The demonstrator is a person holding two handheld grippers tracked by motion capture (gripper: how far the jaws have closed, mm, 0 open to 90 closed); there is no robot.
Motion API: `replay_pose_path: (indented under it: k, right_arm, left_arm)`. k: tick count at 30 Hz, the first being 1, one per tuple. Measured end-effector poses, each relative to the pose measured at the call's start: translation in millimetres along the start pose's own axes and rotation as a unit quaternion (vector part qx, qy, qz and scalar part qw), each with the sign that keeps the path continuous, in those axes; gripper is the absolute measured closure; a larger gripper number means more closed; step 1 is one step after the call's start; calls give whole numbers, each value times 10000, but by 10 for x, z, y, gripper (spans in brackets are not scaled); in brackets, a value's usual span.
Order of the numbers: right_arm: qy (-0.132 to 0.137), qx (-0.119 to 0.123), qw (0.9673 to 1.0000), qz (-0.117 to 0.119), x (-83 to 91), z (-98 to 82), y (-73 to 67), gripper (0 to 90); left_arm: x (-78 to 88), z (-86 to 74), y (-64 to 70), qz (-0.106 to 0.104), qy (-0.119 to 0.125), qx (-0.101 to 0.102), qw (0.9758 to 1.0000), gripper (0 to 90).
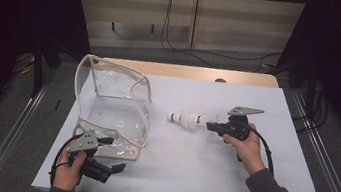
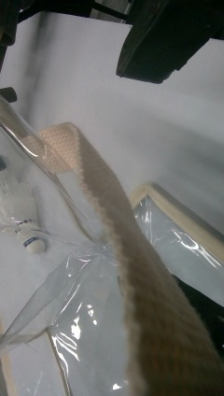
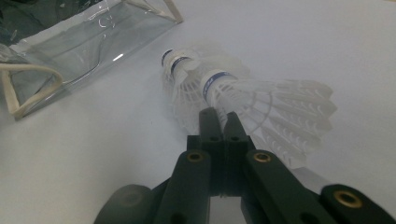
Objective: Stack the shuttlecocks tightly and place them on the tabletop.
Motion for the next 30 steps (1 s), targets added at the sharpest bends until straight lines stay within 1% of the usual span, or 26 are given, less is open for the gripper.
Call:
replay_pose_path:
  k: [6,30]
  right_arm:
    - [-20,8,10000,-20,-27,-4,-1,900]
    - [-72,62,9999,31,-117,8,-48,900]
  left_arm:
    - [0,-1,0,6,-11,-4,10000,25]
    - [-4,0,-1,12,-5,1,10000,25]
Point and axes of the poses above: each handheld gripper's, and its own axes: x roughly backward along the jaws, z roughly out of its top, y roughly to its right, the point moved 5 cm from there along -x, roughly forward along the jaws, and after that the axes turned 1 degree about y, right-handed, at the moved point
